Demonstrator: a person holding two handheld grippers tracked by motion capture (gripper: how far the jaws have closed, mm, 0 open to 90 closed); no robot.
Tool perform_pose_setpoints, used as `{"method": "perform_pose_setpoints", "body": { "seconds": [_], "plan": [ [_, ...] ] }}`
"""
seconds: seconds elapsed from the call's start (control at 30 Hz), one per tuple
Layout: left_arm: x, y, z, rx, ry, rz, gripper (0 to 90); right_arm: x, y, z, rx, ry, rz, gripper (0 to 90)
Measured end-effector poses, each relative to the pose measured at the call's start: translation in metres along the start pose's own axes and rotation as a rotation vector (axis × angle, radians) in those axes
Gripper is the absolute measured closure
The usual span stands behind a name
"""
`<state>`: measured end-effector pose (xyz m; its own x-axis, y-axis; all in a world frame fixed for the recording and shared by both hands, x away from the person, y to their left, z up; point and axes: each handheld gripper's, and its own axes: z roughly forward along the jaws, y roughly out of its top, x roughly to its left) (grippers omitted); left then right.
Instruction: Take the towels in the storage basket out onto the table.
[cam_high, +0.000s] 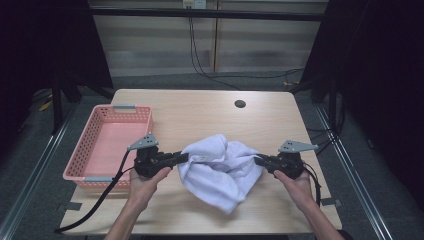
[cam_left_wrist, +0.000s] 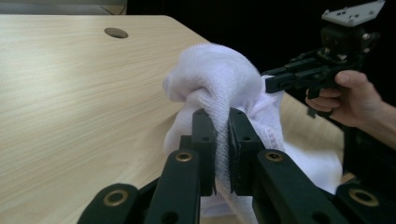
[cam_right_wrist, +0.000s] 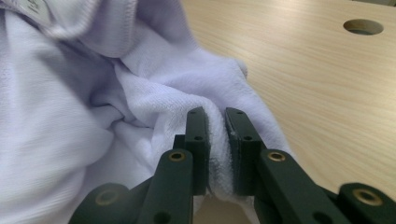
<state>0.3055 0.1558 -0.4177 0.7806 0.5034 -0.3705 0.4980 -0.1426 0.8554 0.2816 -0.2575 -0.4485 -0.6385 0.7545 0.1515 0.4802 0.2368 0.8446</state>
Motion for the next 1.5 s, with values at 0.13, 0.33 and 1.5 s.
{"method": "perform_pose_setpoints", "body": {
  "seconds": [0.13, 0.33, 1.5],
  "plan": [
    [0.005, -0.004, 0.001, 0.003, -0.014, -0.041, 82.9, 0.002, 0.003, -0.004, -0.020, -0.015, -0.008, 73.8],
    [0.003, -0.012, 0.016, 0.063, 0.003, -0.027, 79.5, 0.032, 0.013, 0.007, -0.037, 0.071, -0.063, 46.1],
    [0.010, -0.024, 0.024, 0.087, -0.030, -0.053, 72.3, 0.035, 0.010, 0.036, -0.013, 0.141, -0.008, 83.8]
  ]
}}
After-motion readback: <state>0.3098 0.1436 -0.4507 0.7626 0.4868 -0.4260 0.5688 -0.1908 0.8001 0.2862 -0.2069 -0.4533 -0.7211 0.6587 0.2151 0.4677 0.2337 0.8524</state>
